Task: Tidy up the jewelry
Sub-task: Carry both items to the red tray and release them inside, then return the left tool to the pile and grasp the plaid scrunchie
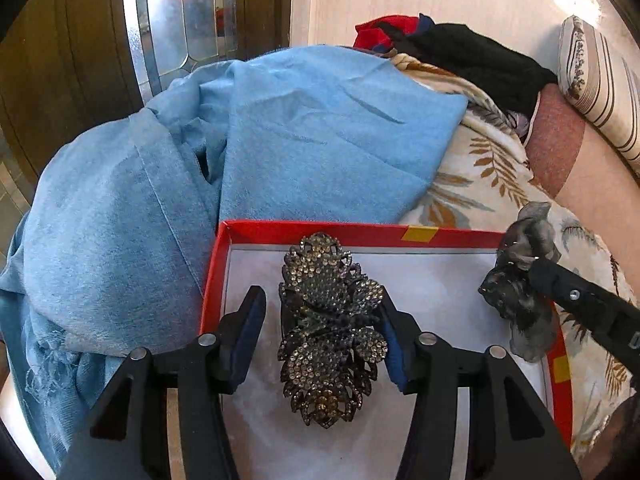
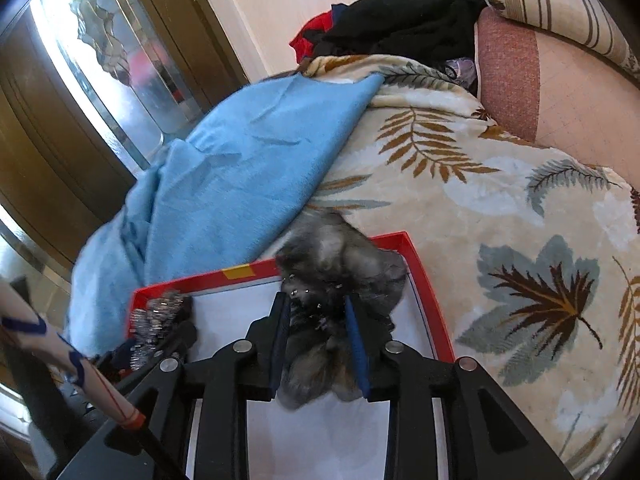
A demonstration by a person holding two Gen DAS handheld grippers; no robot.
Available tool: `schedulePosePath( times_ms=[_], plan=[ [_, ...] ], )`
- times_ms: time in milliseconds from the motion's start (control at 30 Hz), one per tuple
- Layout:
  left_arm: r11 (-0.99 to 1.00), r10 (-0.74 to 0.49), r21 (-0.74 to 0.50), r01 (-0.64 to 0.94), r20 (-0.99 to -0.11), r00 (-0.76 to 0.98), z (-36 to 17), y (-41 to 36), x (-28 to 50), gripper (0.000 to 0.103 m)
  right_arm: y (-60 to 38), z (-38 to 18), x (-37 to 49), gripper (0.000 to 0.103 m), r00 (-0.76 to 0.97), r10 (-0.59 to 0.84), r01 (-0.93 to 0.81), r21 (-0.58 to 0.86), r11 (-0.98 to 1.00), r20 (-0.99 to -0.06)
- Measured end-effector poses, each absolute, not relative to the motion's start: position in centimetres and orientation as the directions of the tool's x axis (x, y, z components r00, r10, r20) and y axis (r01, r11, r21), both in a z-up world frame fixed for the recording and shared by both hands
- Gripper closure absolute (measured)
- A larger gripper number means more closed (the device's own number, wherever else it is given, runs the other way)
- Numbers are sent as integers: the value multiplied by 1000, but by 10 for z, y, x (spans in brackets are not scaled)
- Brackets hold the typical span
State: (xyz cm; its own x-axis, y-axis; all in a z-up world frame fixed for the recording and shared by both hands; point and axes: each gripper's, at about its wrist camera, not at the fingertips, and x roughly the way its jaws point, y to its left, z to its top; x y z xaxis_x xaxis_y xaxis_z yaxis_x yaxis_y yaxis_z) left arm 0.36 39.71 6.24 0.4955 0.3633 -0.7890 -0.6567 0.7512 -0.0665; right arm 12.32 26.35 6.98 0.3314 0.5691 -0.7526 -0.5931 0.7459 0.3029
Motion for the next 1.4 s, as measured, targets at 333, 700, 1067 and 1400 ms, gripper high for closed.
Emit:
schedulePosePath(
  times_ms=[333,700,1067,1400],
  plan=[
    [759,373,-92,-644,-750,546,78,392,-5,49,239,95,108,64,323,620,-589,360,723,-715],
    [818,386,-102,-566,-633,671,115,341,-11,43,119,102,52,64,357,637,-508,430,746,-683],
    [893,366,-22,-449,-543,756,137,236,-29,37,-26,111,-7,64,439,623,-407,475,780,-647],
    [968,198,-7,-252,-595,779,118,124,-59,35,-148,98,-28,63,575,491,-299,391,871,-654]
  ],
)
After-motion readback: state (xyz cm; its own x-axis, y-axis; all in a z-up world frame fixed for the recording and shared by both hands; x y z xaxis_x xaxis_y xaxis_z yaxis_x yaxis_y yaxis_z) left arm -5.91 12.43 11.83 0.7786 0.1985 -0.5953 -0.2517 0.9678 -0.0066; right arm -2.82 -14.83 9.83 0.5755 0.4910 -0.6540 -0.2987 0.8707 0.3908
